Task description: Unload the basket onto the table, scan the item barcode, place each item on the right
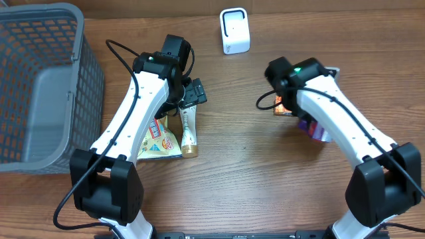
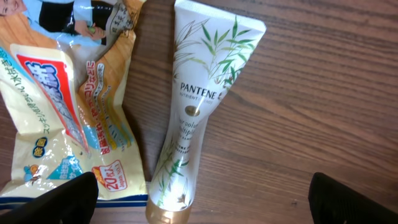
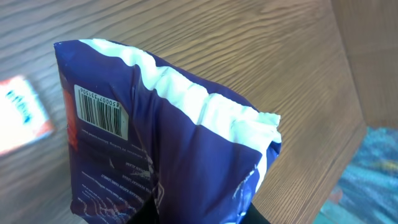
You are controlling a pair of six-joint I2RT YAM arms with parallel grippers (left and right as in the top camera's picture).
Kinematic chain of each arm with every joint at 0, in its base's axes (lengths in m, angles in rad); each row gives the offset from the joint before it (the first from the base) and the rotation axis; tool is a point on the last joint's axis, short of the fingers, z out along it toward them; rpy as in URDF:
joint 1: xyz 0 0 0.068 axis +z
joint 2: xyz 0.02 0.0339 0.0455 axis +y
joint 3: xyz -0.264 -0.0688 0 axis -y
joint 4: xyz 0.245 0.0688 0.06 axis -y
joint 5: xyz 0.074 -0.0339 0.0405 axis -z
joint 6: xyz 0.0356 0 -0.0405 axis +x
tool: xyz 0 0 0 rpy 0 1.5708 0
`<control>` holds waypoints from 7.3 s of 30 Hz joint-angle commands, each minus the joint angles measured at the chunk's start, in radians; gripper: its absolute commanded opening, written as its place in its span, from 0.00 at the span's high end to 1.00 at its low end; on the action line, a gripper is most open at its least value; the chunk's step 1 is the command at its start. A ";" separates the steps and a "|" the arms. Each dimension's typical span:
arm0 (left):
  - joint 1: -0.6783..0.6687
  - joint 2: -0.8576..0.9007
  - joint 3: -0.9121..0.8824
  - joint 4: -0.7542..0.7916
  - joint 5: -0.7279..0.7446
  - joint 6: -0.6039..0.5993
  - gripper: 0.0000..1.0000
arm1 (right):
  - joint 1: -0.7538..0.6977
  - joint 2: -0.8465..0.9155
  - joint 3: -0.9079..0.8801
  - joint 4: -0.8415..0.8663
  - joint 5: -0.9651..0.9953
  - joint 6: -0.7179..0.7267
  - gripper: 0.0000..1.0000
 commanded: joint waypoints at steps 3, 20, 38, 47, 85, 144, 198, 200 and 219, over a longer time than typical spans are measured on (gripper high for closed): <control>-0.008 0.001 -0.005 -0.012 0.001 0.042 0.00 | -0.058 -0.029 -0.017 0.044 -0.003 -0.002 0.96; -0.008 0.001 -0.005 -0.024 0.006 0.069 0.00 | 0.058 -0.026 -0.090 0.227 -0.227 -0.100 0.71; -0.008 0.001 -0.005 -0.033 0.012 0.076 0.00 | 0.241 -0.027 -0.076 0.531 -0.698 -0.153 0.28; -0.008 0.001 -0.005 -0.038 0.011 0.079 0.00 | 0.069 -0.038 0.126 0.322 -0.785 -0.300 0.00; -0.008 0.001 -0.005 -0.038 0.012 0.079 0.00 | -0.259 -0.030 -0.428 0.686 -1.088 -0.413 0.56; -0.006 0.001 -0.005 0.022 0.009 0.079 0.00 | -0.189 0.488 0.503 1.288 -1.214 0.079 0.96; -0.006 0.001 -0.005 0.022 0.009 0.079 0.00 | -0.175 0.628 0.806 0.550 -0.407 -0.863 0.12; -0.006 0.001 -0.005 0.022 0.009 0.079 0.00 | -0.154 0.628 0.782 0.600 -0.341 -0.863 0.12; -0.006 0.001 -0.005 0.022 0.009 0.079 0.00 | -0.205 0.629 0.561 0.764 -0.334 -0.881 0.29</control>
